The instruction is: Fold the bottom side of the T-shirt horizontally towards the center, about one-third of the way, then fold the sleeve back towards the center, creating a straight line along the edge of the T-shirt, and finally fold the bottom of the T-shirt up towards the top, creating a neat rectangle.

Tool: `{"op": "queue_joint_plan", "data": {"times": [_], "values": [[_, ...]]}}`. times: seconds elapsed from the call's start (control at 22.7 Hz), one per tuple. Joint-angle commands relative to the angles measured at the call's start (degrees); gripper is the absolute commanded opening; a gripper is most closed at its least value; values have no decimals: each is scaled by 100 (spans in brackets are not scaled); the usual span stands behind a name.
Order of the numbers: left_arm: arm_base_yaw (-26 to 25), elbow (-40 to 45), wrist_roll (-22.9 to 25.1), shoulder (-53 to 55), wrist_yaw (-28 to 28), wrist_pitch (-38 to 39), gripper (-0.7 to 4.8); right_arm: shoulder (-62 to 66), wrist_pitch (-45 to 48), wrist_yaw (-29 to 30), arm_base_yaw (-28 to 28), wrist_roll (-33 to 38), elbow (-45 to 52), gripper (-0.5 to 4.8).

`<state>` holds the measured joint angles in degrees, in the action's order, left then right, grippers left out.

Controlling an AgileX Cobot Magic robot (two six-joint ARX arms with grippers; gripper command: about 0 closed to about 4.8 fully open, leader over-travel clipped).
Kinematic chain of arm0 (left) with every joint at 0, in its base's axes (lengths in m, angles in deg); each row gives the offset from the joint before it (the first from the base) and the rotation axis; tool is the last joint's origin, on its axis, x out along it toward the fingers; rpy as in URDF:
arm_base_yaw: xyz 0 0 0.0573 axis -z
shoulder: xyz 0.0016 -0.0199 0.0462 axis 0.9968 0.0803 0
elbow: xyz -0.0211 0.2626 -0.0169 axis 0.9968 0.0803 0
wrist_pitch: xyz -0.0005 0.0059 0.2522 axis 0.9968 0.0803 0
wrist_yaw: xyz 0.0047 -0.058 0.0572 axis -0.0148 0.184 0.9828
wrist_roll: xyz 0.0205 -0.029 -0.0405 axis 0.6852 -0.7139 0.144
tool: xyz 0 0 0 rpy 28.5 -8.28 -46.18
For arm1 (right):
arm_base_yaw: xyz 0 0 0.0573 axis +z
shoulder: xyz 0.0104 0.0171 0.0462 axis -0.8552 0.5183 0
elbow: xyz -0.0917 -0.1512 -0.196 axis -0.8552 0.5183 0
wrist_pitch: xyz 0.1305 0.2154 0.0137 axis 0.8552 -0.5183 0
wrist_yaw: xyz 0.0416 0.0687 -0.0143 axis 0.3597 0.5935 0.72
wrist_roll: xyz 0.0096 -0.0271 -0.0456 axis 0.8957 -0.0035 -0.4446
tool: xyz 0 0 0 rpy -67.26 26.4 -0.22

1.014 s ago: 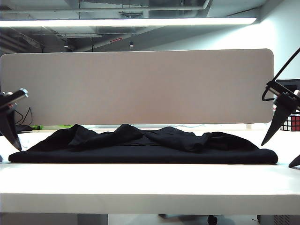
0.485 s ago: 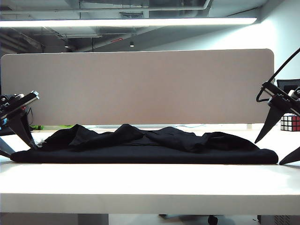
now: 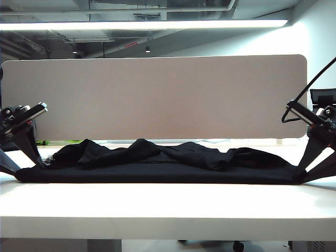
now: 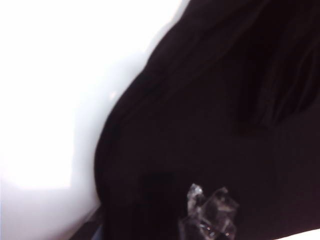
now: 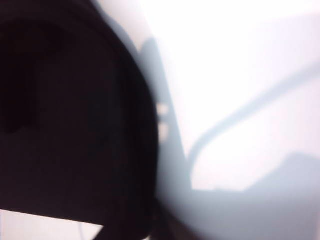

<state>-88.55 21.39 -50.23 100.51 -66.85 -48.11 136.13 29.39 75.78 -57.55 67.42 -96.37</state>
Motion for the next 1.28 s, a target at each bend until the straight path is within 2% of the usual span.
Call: {"op": "queue_joint_plan", "data": {"times": [0.04, 0.09, 0.31, 0.44, 0.53, 0.75, 1.06, 1.15, 1.28], "values": [[24, 72, 0, 72, 90, 127, 40, -15, 114, -7, 7, -72, -13, -9], [24, 72, 2, 70, 85, 72, -6, -15, 127, -11, 7, -74, -17, -9], [13, 72, 11, 42, 85, 157, -6, -59, 42, 20, 4, -173, -15, -9], [13, 72, 133, -188, 98, 584, -6, -402, -367, 61, 4, -566, -15, -9], [13, 74, 278, -531, 186, 883, -6, -892, -776, -7, 4, -837, -15, -9], [13, 85, 330, -1705, 247, 1528, -6, -2157, -1434, -4, 4, -861, -7, -9], [13, 85, 850, -3241, 684, 2704, -6, -3976, -2334, -11, 4, -859, -9, -9], [11, 85, 859, -3768, 802, 2719, -6, -4516, -2406, -33, -2, -776, -9, -9], [13, 85, 553, -3928, 754, 2063, -6, -4555, -2151, -83, -79, -704, -37, -9]]}}
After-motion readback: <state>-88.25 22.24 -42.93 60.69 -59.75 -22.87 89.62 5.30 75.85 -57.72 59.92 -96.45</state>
